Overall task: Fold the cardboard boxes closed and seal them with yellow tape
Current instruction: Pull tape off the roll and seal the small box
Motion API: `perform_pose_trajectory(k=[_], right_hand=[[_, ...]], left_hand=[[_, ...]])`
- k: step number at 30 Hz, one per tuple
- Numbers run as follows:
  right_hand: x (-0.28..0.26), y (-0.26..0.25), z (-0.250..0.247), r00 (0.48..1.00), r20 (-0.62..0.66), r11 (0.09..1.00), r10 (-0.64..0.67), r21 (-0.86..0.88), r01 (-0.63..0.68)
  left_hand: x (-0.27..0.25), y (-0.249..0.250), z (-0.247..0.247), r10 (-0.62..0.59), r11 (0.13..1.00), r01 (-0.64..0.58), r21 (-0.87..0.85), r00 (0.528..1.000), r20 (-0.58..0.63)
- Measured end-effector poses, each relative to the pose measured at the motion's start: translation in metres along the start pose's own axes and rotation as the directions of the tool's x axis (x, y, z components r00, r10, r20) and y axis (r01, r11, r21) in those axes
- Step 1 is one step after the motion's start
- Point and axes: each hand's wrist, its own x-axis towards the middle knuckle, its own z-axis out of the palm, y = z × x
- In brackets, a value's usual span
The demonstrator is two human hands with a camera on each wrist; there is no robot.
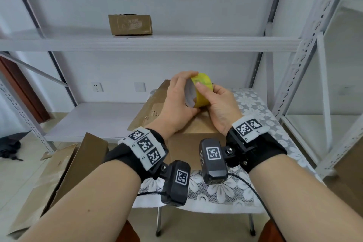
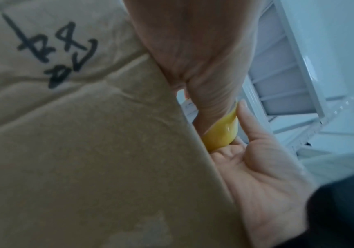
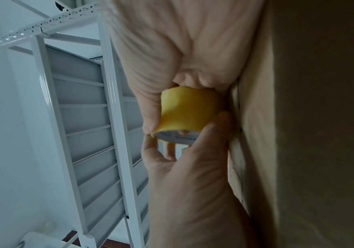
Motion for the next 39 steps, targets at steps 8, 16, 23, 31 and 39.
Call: perform_pose_trajectory(k=[8, 16, 23, 31, 39], right_hand=[[-0.002, 0.0, -0.003, 0.993, 0.118, 1.0, -0.005, -0.003, 0.005], [0.0, 0.002, -0.002, 0.992, 0.122, 0.999, 0.02, -0.037, -0.016], [-0.002, 0.001, -0.005, 0.981, 0.195, 1.0, 0.021, -0.016, -0.019], [-0.002, 0.0, -0.003, 0.985, 0.167, 0.999, 0.034, 0.014, -0.037], [-0.002, -0.001, -0.004, 0.985, 0.169, 0.999, 0.013, 0.049, -0.022]], left_hand=[[-0.001, 0.002, -0.005, -0.264, 0.895, 0.259, -0.363, 0.964, 0.037], [-0.002, 0.001, -0.005, -0.28, 0.875, 0.271, -0.402, 0.959, 0.036], [0.0, -0.003, -0.008, -0.303, 0.841, 0.295, -0.453, 0.951, 0.057], [0.001, -0.005, -0.01, -0.321, 0.8, 0.324, -0.504, 0.942, 0.097], [0.002, -0.008, -0.011, -0.354, 0.767, 0.352, -0.536, 0.929, 0.102]])
